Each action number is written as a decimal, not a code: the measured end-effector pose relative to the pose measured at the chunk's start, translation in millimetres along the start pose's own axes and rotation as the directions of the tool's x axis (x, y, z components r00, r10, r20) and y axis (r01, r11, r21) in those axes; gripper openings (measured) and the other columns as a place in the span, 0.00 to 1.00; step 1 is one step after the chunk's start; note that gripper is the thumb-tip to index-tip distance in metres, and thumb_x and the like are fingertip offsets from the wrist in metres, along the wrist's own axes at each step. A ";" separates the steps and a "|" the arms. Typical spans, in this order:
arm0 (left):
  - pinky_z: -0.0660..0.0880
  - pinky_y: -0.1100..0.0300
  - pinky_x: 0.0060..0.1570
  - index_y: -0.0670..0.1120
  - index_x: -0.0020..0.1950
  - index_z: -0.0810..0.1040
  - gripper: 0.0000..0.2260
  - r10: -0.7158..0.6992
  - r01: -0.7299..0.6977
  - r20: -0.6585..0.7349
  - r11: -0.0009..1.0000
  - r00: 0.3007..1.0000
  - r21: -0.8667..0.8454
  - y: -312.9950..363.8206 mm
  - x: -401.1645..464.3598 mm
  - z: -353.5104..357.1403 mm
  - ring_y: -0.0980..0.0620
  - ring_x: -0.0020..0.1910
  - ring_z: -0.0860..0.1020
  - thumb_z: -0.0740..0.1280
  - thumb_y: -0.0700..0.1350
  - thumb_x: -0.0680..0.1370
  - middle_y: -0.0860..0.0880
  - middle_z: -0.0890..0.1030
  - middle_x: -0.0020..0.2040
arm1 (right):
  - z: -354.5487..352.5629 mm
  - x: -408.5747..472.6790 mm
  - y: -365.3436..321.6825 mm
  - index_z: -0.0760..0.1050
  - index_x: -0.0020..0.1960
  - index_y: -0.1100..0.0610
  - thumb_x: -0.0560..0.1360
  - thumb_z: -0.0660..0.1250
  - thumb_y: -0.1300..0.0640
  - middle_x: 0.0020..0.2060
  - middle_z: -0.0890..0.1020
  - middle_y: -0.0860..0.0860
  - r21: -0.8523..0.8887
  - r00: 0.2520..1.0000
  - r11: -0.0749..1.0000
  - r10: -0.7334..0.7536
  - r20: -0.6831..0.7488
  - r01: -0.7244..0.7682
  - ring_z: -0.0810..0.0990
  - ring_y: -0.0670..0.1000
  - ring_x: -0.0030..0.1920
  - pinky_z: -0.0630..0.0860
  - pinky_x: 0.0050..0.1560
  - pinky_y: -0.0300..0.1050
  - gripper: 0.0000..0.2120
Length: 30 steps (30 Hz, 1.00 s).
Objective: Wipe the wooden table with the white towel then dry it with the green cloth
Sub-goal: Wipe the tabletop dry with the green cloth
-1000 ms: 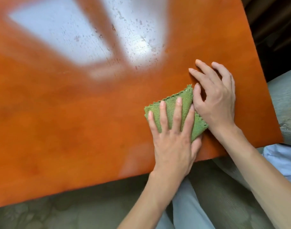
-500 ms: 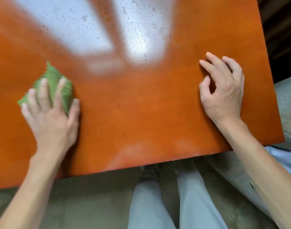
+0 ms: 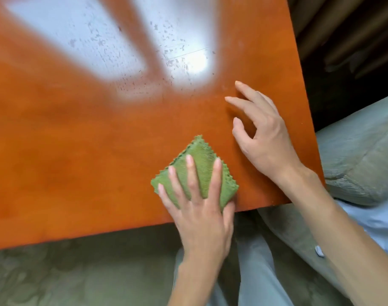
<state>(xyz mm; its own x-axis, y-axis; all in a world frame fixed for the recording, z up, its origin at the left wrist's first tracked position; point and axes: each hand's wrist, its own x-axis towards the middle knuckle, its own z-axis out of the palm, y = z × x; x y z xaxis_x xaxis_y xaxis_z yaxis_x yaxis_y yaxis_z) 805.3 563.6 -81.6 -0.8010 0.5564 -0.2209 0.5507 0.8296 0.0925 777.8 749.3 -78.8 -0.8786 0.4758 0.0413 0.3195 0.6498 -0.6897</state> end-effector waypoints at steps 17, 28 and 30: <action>0.54 0.36 0.73 0.59 0.79 0.59 0.30 -0.072 0.080 -0.172 0.996 0.983 0.043 -103.6 166.6 -37.3 0.35 0.77 0.58 0.51 0.68 0.78 0.44 0.59 0.80 | -48.0 -13.9 77.7 0.75 0.70 0.55 0.83 0.60 0.62 0.74 0.70 0.43 0.298 0.982 0.942 0.178 -0.064 -0.151 0.66 0.38 0.74 0.67 0.75 0.46 0.17; 0.48 0.32 0.74 0.61 0.80 0.54 0.31 0.166 -0.161 -0.089 0.985 0.982 0.061 -9.9 195.5 -36.9 0.35 0.79 0.52 0.52 0.63 0.77 0.45 0.53 0.82 | -46.0 -13.8 83.9 0.75 0.69 0.56 0.83 0.60 0.63 0.73 0.71 0.42 0.526 0.975 0.832 0.221 -0.028 -0.174 0.68 0.42 0.74 0.69 0.74 0.51 0.16; 0.49 0.31 0.74 0.61 0.80 0.57 0.31 0.367 -0.361 -0.084 0.929 0.926 0.080 31.7 156.2 -23.9 0.35 0.79 0.52 0.55 0.64 0.76 0.45 0.55 0.82 | -43.3 -13.6 86.5 0.73 0.70 0.57 0.83 0.59 0.66 0.74 0.70 0.47 0.606 0.962 0.774 0.268 -0.052 -0.183 0.69 0.42 0.74 0.68 0.74 0.46 0.17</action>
<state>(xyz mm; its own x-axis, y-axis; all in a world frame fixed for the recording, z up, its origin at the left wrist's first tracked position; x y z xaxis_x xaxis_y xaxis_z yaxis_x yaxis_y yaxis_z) 692.0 678.0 -89.9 -0.5598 0.8238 -0.0891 0.8194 0.5664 0.0884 832.8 824.8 -107.7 -0.7415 0.6622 -0.1075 0.1931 0.0572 -0.9795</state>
